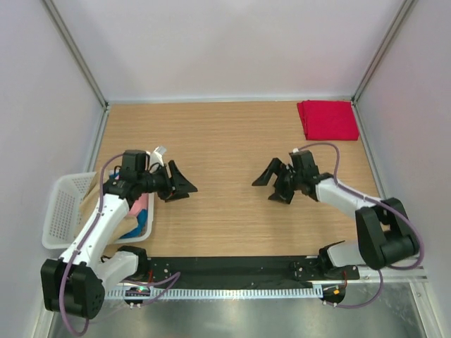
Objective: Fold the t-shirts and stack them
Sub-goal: Neatly place the folded tshirt to the corner
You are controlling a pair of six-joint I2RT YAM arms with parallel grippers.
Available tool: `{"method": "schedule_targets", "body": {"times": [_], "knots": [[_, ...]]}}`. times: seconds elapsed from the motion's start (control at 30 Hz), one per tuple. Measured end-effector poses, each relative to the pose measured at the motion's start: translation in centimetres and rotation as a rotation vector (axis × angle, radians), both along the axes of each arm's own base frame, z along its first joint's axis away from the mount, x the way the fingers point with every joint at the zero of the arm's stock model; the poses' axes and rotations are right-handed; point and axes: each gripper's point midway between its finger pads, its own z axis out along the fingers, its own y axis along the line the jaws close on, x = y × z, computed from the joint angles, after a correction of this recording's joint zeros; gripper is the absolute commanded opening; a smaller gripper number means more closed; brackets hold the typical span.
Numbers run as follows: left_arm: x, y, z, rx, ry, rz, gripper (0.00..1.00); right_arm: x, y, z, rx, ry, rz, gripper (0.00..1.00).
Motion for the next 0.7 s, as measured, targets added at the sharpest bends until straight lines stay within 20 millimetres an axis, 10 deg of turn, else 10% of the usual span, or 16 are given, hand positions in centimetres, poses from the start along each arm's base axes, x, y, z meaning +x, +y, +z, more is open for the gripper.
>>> {"method": "schedule_targets", "body": {"times": [0.3, 0.7], "knots": [[-4.0, 0.2, -4.4, -0.041, 0.136, 0.069, 0.67, -6.8, -0.8, 2.0, 0.214, -0.084, -0.083, 1.00], [-8.1, -0.5, -4.6, -0.350, -0.028, 0.137, 0.80, -11.9, -2.2, 1.1, 0.366, -0.169, -0.157, 1.00]]}}
